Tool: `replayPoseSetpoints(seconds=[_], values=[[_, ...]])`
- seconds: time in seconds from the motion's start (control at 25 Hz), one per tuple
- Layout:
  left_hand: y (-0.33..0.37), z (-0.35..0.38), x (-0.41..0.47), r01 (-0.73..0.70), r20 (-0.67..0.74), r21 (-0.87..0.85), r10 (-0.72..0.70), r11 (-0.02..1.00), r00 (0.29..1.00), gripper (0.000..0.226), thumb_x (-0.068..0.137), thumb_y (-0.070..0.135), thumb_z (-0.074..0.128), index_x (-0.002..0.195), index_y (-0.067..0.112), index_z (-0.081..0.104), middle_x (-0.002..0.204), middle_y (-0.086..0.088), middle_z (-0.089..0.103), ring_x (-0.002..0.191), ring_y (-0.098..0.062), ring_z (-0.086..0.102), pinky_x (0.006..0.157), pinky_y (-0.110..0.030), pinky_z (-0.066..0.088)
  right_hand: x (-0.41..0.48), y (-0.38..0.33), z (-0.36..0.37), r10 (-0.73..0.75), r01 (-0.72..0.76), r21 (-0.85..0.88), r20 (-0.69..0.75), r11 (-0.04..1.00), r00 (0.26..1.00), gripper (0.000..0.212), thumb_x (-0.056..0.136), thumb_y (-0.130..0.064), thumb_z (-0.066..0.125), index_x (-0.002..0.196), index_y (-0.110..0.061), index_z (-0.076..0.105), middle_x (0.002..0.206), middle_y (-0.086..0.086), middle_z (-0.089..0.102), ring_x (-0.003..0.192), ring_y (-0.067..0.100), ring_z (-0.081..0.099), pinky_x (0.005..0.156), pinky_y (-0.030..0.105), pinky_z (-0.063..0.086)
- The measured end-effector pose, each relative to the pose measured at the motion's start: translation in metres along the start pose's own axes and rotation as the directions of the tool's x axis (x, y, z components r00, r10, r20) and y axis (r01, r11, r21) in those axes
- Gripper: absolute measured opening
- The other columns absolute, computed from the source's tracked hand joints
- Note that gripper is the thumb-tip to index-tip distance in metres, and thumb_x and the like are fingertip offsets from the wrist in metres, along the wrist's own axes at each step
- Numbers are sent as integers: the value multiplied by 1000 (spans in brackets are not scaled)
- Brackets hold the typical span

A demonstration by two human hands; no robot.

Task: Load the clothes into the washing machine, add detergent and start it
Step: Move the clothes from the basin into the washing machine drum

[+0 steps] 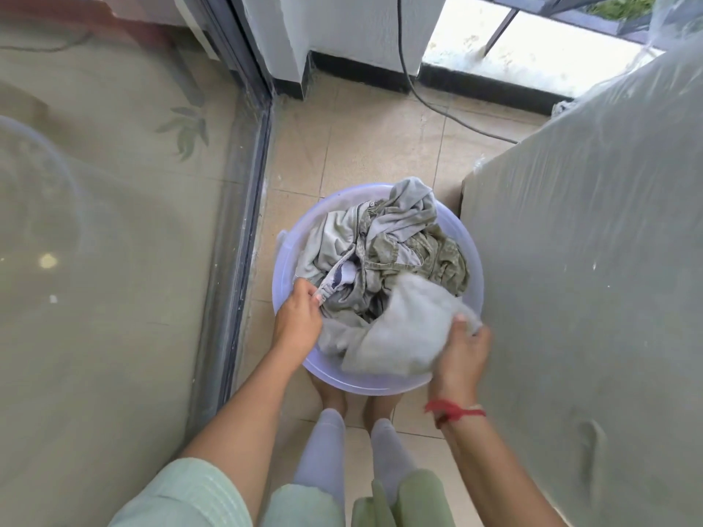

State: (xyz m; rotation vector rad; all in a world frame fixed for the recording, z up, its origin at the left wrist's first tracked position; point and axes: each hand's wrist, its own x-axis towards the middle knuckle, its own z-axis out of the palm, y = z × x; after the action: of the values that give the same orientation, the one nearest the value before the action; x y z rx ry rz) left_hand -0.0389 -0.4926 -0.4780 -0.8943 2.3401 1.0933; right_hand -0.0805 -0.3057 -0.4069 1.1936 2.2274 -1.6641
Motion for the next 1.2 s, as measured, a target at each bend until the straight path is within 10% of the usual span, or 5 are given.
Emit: replayPoseSetpoints(seconds=[0.4, 0.56, 0.76, 0.92, 1.2], values=[[-11, -5, -5, -2, 162, -38, 8, 999, 987, 37, 89, 9, 57, 124, 12, 45, 113, -10, 58, 109, -26, 58, 88, -29, 43, 22, -35, -1, -245, 225, -214, -73, 951, 967, 22, 92, -19, 54, 112, -10, 49, 107, 8, 55, 99, 24, 54, 94, 45, 45], [2, 15, 6, -7, 162, 190, -24, 982, 986, 42, 92, 26, 56, 131, 15, 47, 127, -11, 53, 114, -30, 52, 93, -41, 44, 27, -40, 3, -580, 642, -673, 374, 367, 724, 69, 79, -12, 63, 141, -15, 34, 139, 18, 37, 120, 37, 41, 100, 43, 34], [2, 13, 3, -110, -45, 177, 120, 978, 992, 19, 96, 17, 47, 89, 2, 57, 86, -17, 65, 82, -33, 59, 74, -39, 40, 23, -10, 49, -230, 892, -395, 868, 219, 440, 65, 80, -4, 58, 140, -20, 38, 141, 9, 38, 115, 29, 51, 89, 38, 47], [-18, 9, -3, -316, -163, 382, 400, 869, 902, 8, 82, 16, 56, 77, 14, 62, 89, -4, 73, 99, -19, 67, 99, -38, 31, 18, 3, 100, 142, 169, -450, 578, 877, 803, 40, 77, -55, 58, 82, -16, 63, 77, 8, 63, 76, 26, 61, 75, 44, 49], [-17, -13, -12, -256, -158, 454, 360, 854, 919, 45, 78, 15, 65, 122, 23, 56, 143, -4, 46, 140, -27, 31, 112, -55, 2, 26, -5, 135, 315, 159, -739, 458, 655, 832, 10, 76, -10, 62, 66, -10, 62, 67, 9, 59, 76, 29, 64, 70, 36, 53]])
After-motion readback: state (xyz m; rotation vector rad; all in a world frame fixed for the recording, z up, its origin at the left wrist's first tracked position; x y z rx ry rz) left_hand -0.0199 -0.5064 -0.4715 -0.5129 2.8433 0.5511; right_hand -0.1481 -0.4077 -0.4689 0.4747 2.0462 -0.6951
